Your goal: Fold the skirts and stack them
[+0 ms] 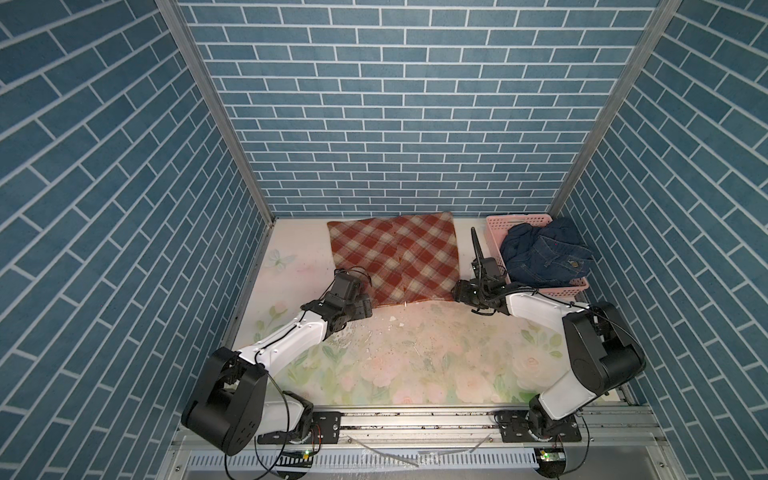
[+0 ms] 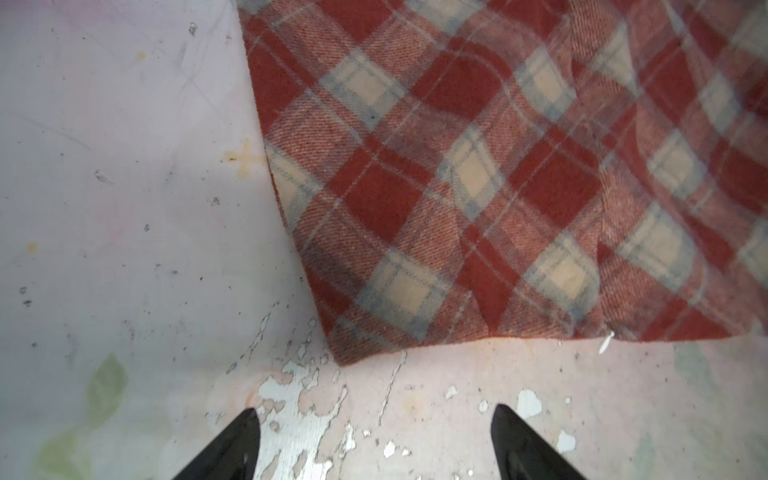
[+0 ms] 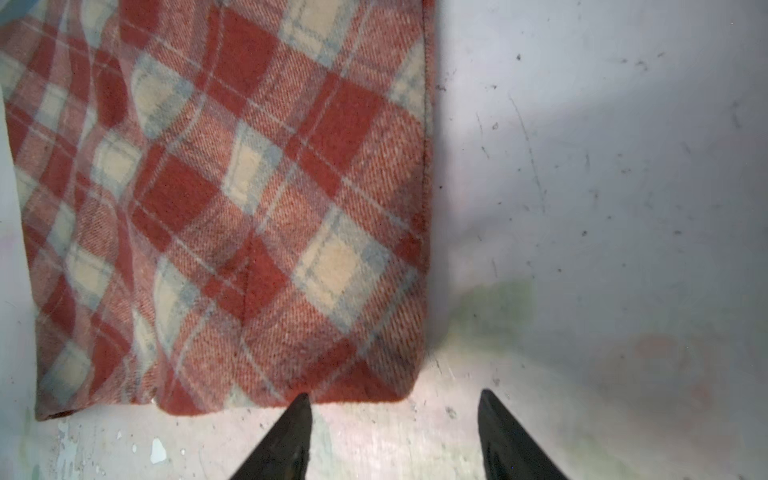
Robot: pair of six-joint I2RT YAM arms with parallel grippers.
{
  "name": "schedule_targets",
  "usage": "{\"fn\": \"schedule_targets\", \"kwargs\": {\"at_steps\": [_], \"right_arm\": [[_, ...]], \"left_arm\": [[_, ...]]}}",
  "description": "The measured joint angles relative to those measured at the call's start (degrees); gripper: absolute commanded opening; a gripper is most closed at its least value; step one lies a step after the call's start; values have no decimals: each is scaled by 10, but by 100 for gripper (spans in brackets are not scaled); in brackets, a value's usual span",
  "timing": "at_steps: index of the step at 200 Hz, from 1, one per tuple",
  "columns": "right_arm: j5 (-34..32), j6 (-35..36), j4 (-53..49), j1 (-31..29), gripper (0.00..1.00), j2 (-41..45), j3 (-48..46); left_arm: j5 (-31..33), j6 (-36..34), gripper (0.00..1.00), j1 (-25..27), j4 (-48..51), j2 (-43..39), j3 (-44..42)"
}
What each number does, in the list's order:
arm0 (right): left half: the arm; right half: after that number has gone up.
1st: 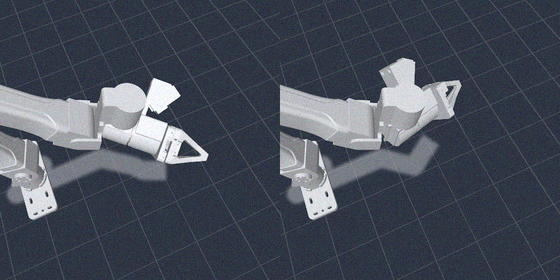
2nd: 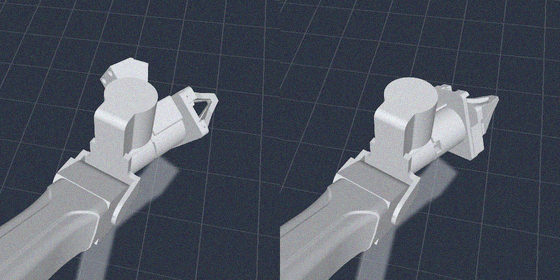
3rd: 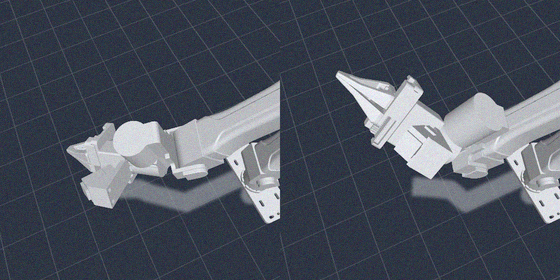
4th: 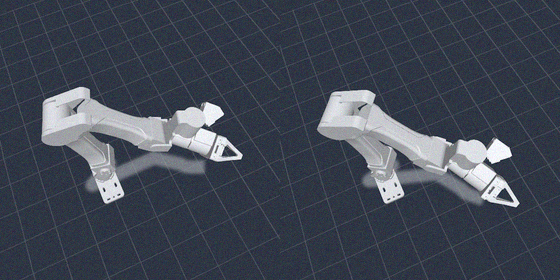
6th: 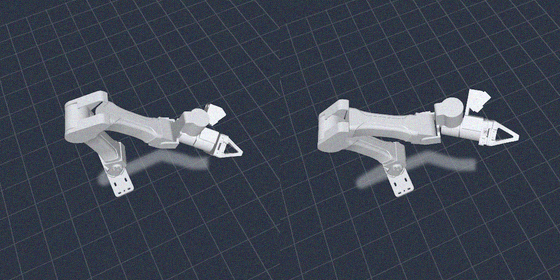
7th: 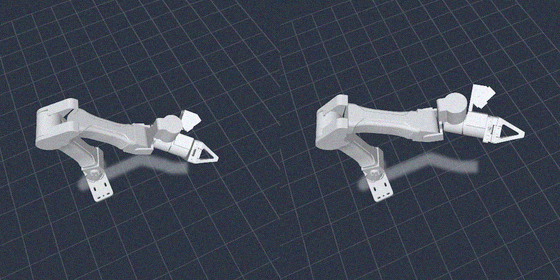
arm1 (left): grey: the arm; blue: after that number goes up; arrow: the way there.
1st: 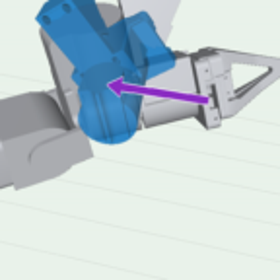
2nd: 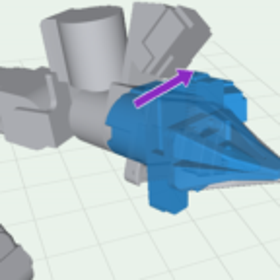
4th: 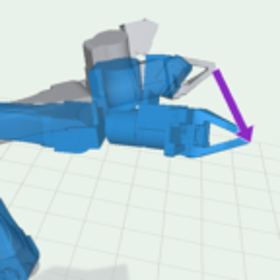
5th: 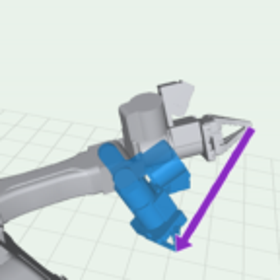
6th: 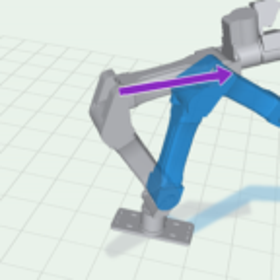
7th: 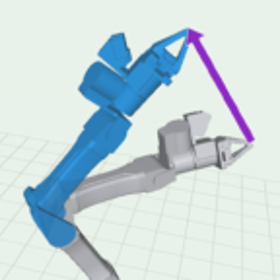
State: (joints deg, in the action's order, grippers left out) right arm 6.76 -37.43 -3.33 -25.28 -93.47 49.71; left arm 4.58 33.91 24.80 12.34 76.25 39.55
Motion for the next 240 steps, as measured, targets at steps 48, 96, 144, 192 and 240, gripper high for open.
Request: {"fn": "schedule_targets", "kwargs": {"at_steps": [48,96,144,192,240], "right_arm": [[26,-24,46,10,53,-38,0],[48,-56,95,11,15,-76,0],[43,-62,101,11,0,-69,0],[30,-46,71,11,0,-22,-2],[30,-30,38,-2,0,71,-77]], "left_arm": [[-27,24,86,-25,-72,59,-37],[-40,45,73,-44,-178,96,-54],[-51,40,1,-46,-221,129,-54],[-54,35,0,-46,-188,79,-61],[-56,38,0,-34,-106,-89,-111]]}}
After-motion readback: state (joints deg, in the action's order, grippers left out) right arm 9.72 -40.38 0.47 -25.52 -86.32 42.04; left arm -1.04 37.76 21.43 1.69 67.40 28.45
